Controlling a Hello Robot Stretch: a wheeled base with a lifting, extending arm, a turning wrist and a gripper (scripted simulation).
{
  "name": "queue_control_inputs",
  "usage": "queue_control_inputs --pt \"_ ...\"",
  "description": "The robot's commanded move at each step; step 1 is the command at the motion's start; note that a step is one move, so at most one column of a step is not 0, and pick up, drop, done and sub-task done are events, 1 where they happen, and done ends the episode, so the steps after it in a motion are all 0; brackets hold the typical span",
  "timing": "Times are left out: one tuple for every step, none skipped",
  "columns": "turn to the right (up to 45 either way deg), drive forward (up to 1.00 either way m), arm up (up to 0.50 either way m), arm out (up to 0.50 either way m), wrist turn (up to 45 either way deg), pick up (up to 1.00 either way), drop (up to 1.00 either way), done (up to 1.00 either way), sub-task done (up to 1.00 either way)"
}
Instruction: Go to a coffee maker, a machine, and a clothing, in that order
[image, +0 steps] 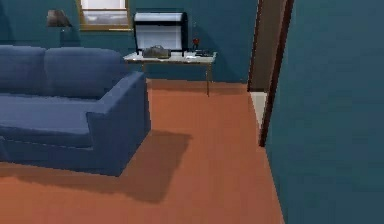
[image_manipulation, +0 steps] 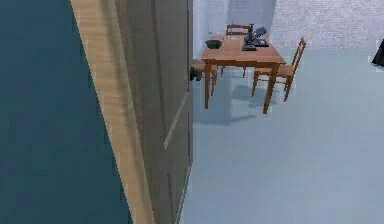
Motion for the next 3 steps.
queue_control_inputs --pt "3.0 0.0 0.0 0.0 0.0 0.0 0.0 0.0 0.0" --pt "0.0 1.0 0.0 0.0 0.0 0.0 0.0 0.0 0.0" --pt "0.0 1.0 0.0 0.0 0.0 0.0 0.0 0.0 0.0"
